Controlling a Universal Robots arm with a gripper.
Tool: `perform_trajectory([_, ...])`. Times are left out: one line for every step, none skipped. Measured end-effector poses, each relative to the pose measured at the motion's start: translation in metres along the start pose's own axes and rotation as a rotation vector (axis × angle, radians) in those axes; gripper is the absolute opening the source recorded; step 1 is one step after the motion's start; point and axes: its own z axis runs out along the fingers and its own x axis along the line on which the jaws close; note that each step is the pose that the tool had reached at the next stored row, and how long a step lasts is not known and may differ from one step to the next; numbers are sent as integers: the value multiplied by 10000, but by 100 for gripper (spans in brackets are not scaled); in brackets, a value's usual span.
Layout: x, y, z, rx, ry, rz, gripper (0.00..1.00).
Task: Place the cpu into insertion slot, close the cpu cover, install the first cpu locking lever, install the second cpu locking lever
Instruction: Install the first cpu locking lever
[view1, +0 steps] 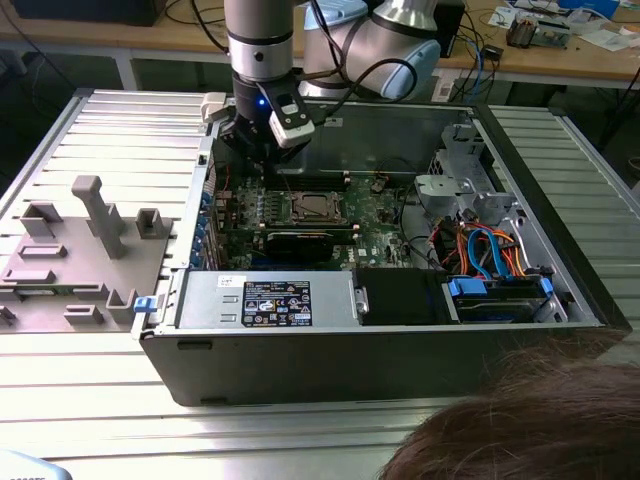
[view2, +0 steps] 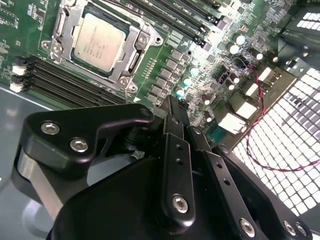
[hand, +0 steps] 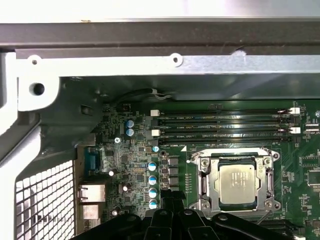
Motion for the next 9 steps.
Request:
perform_trajectory([9, 0, 0, 1, 0, 1, 11])
perform_trajectory([15, 0, 0, 0, -1, 0, 11])
perform_trajectory([22, 0, 0, 0, -1, 1, 11])
perform_trajectory([28, 0, -1, 0, 0, 1, 11])
perform_trajectory([39, -1, -1, 0, 0, 0, 11])
perform_trajectory([46, -1, -1, 1, 0, 0, 11])
perform_trajectory([53, -1, -1, 1, -2, 0, 11])
perform_trajectory([60, -1, -1, 0, -5, -2, 11])
perform_trajectory([66, -1, -1, 0, -5, -4, 11])
